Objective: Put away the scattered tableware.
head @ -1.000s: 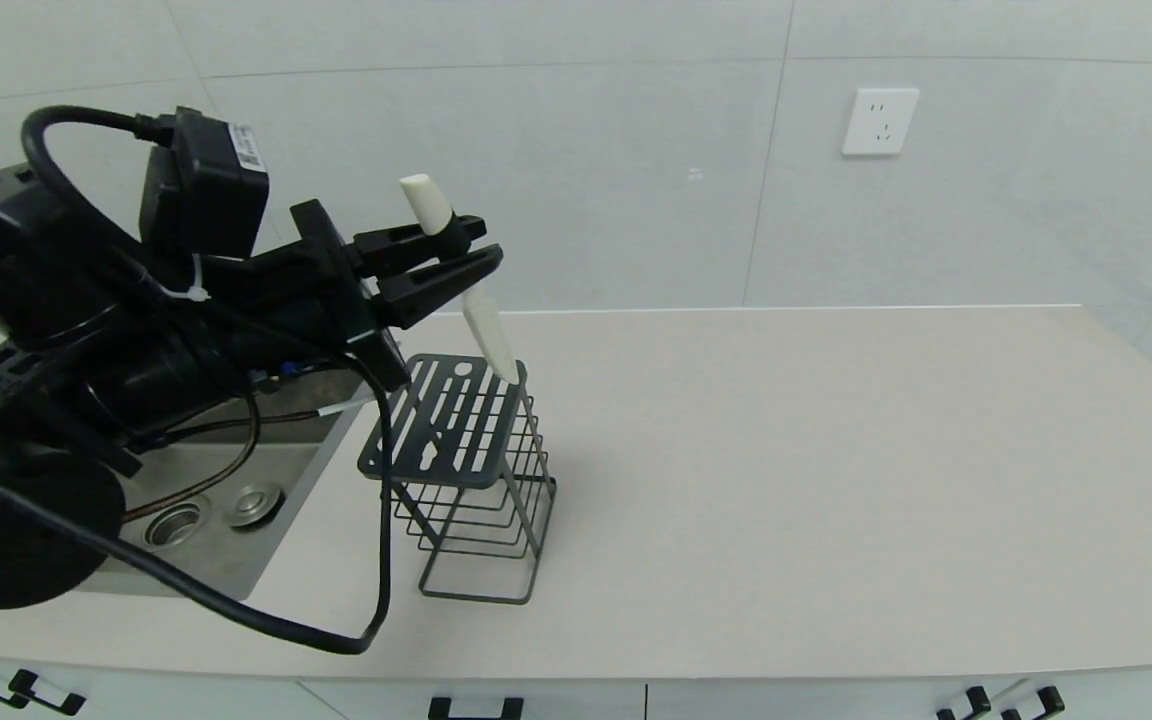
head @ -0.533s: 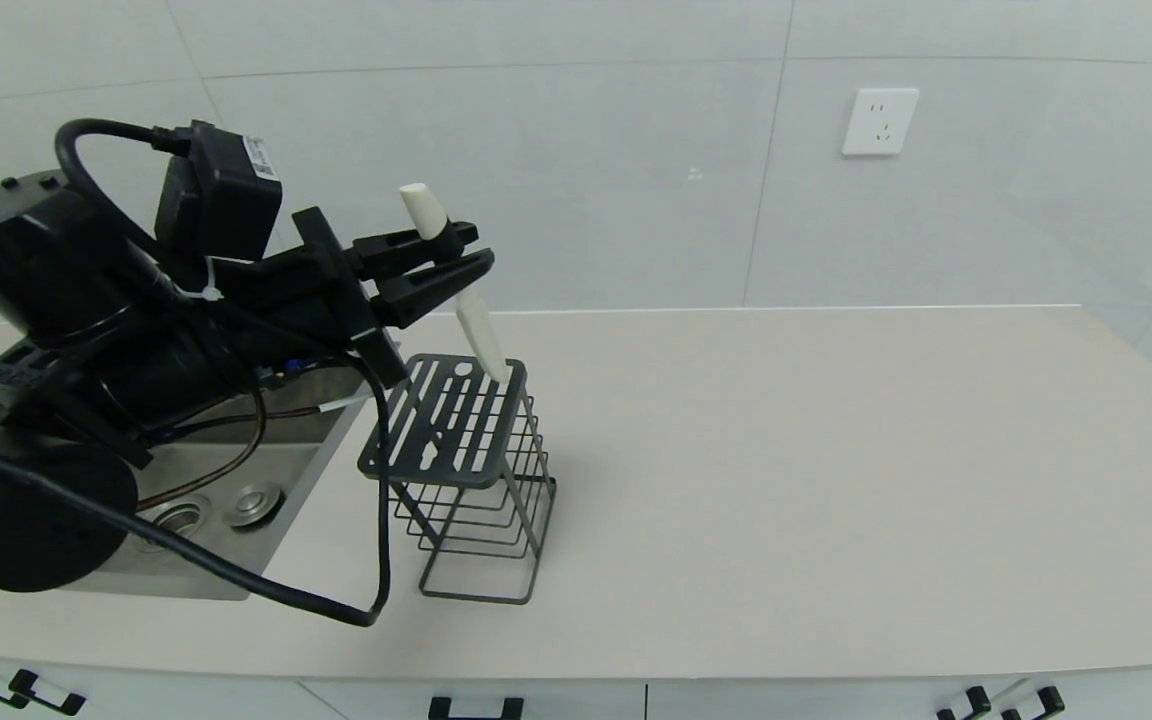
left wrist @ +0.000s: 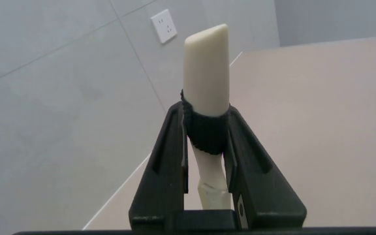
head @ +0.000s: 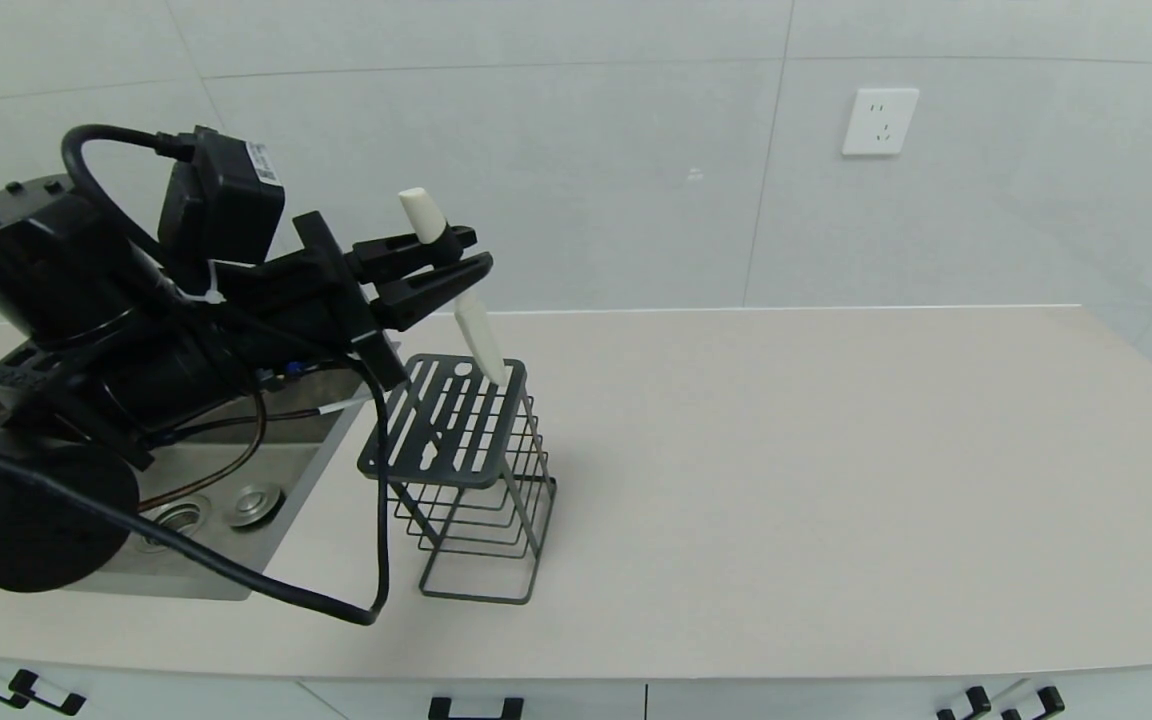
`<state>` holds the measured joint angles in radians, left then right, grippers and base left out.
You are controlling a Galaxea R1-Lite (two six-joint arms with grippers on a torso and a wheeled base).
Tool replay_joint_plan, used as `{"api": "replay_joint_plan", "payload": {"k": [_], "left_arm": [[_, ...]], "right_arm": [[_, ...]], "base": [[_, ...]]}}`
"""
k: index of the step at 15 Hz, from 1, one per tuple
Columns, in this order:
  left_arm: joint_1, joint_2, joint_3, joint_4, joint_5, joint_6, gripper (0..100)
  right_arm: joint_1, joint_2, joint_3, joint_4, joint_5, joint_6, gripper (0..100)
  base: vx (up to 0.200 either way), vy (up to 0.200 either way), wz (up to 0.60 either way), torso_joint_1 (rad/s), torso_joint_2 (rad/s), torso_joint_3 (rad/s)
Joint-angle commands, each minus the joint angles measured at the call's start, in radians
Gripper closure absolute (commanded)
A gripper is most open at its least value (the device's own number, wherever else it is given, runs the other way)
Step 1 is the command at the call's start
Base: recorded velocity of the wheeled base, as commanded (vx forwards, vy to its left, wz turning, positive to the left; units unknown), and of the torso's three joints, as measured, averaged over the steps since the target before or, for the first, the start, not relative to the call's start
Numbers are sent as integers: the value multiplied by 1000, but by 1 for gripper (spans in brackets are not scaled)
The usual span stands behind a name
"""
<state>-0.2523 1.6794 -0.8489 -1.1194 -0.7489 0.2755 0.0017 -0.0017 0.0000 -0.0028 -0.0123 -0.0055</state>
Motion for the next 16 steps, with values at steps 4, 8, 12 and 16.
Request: {"api": "replay_joint_plan", "payload": {"k": [4,8,12,16], "left_arm": [[-1,-1,33,1,0,7,100],[-1,3,60,1,0,17,100],[-4,3,60,1,2,17,100],[-4,34,76,-2,8,19,100]], "right_arm": [[0,2,0,0,0,-1,100],[0,2,0,1,0,-1,100],[0,2,0,0,0,-1,100],[0,2,0,0,0,1,100]], "base": [[0,0,0,0,0,0],[0,0,0,0,0,0],[0,0,0,0,0,0],[0,0,0,0,0,0]]}}
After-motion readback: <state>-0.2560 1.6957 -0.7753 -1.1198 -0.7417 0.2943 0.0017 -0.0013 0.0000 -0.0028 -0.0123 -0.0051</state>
